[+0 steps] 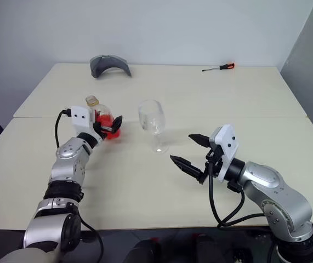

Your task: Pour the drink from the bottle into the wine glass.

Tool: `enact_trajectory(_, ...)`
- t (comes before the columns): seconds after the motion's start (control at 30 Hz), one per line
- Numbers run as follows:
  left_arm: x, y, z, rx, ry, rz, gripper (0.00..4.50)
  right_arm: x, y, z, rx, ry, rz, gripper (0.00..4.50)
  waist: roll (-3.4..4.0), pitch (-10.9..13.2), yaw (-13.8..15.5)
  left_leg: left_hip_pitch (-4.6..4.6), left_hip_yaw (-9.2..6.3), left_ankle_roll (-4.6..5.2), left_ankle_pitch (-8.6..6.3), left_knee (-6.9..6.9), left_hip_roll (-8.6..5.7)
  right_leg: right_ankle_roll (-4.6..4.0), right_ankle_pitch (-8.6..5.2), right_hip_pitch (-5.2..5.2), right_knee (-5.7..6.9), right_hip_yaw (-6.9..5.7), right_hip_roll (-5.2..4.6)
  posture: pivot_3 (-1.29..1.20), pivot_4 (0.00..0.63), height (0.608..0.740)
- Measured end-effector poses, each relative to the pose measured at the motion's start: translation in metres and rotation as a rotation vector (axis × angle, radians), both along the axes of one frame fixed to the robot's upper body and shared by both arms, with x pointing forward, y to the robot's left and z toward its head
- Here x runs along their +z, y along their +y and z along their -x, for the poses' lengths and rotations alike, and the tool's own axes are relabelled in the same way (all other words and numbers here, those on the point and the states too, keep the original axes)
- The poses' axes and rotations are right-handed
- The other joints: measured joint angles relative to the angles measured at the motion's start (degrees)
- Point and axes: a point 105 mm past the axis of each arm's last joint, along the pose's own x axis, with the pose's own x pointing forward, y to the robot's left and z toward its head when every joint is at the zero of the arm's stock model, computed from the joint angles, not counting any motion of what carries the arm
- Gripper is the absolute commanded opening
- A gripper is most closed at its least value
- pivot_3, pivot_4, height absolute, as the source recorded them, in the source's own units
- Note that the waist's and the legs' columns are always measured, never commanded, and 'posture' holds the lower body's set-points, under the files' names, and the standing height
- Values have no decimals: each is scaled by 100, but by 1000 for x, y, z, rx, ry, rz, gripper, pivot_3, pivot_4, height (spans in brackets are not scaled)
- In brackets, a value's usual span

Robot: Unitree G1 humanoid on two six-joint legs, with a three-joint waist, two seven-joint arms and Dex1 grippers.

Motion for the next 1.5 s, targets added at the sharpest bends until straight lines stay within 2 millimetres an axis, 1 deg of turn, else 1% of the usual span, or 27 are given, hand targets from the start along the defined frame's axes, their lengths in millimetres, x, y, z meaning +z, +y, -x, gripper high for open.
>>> enact_trajectory(0.1, -1, 0, -1, 1, -7, 0, 4500, 0, 0, 0, -5, 0, 0, 4457, 0, 0, -5, 0, 0, 0, 0, 0, 0, 0, 0, -1, 0, 0, 0, 0, 150, 740)
enact_trajectory(0.13, -3, 1, -1, 2, -3, 1, 4115, 0, 0, -1, -7, 0, 0, 4500, 0, 0, -5, 0, 0, 0, 0, 0, 0, 0, 0, -1, 0, 1, 0, 0, 150, 740)
enact_trajectory(0.17, -4, 1, -1, 4, -1, 3, 3953, 0, -1, -1, -11, 0, 0, 4500, 0, 0, -5, -1, -1, 0, 0, 0, 0, 0, 0, -1, 0, 0, 0, 0, 150, 740)
enact_trajectory(0.33, -4, 1, -1, 0, -11, 2, 2520, 0, -1, -2, -19, 0, -1, 4500, 0, 0, -4, -1, -1, 0, 0, 3, 0, 0, 0, 0, 2, 0, -1, 0, 150, 740)
enact_trajectory(0.43, -4, 1, -1, -3, -14, 1, 1859, 0, -1, -2, -21, -1, -1, 4500, 0, 0, -3, 0, -1, 0, 0, 3, -1, 0, 0, 0, 3, -1, -1, 0, 150, 740)
enact_trajectory(0.53, -5, 1, -2, -7, -10, 3, 1473, 1, -1, -2, -21, -2, -1, 4500, 0, 0, -4, 0, -1, 1, 0, 3, -1, 0, 0, 0, 3, -1, -1, 0, 150, 740)
enact_trajectory(0.7, -5, 1, -2, -12, -9, 2, 1285, 1, -1, -2, -23, -4, -1, 4500, 0, 0, -6, 0, -1, 1, 0, 3, -1, 0, 0, 0, 4, -1, -1, 0, 150, 740)
enact_trajectory(0.8, -4, -1, -2, -23, -3, -3, 1273, 1, -1, -3, -26, -7, -2, 4500, 0, 0, -6, -1, -1, 1, 0, 3, -1, 0, 0, 0, 4, -1, -1, 0, 150, 740)
enact_trajectory(0.87, -3, -4, -2, -52, 12, -21, 1264, 3, -1, -4, -31, -13, -1, 4500, 0, 0, -10, -1, -1, 0, 0, 3, -1, 0, 0, -1, 4, -1, -1, 0, 150, 740)
enact_trajectory(0.97, 2, -15, -4, -130, 42, -72, 1259, 7, -1, -7, -40, -27, -3, 4500, -3, 2, -13, -5, -4, -1, 1, 5, -2, 0, 0, -2, 4, -5, -1, 0, 150, 740)
enact_trajectory(1.03, 9, -23, -6, -182, 44, -109, 1258, 8, -1, -9, -43, -32, -3, 4500, -4, 2, -14, -7, -4, -3, 2, 5, -2, 0, 0, -2, 4, -5, -1, 0, 150, 740)
enact_trajectory(1.1, 21, -31, -8, -235, 30, -159, 1258, 11, -1, -11, -47, -39, -1, 4500, -5, 3, -14, -10, -3, -3, 2, 5, -2, 0, 0, -6, 3, -5, 0, 0, 150, 740)
enact_trajectory(1.17, 38, -40, -11, -290, 4, -214, 1258, 14, -1, -14, -60, -46, 2, 4500, -10, 6, -15, -12, -4, -4, 3, 5, -2, 0, 0, -7, 4, -6, 0, 0, 150, 740)
enact_trajectory(1.27, 71, -57, -14, -364, -83, -289, 1258, 22, 0, -20, -75, -66, 3, 4500, -11, 6, -15, -13, -3, -4, 3, 5, -3, 0, 0, -7, 2, -5, 0, 0, 150, 740)
enact_trajectory(1.33, 85, -64, -14, -398, -126, -333, 1258, 28, 2, -22, -78, -79, 1, 4500, -11, 6, -17, -12, -1, -5, 3, 4, -3, 0, 0, -7, 1, -2, 0, 0, 150, 740)
enact_trajectory(1.4, 88, -68, -15, -421, -133, -359, 1254, 33, 4, -24, -79, -88, -12, 4500, -11, 6, -39, -11, 2, -4, 3, 2, -3, -1, 0, -9, 2, 2, 0, 0, 150, 740)
enact_trajectory(1.5, 80, -70, -16, -447, -113, -393, 1239, 36, 5, -28, -77, -84, -30, 4500, -10, 7, -53, -12, 3, -2, 2, 2, -3, -1, 0, -14, 5, 4, 1, 0, 150, 740)
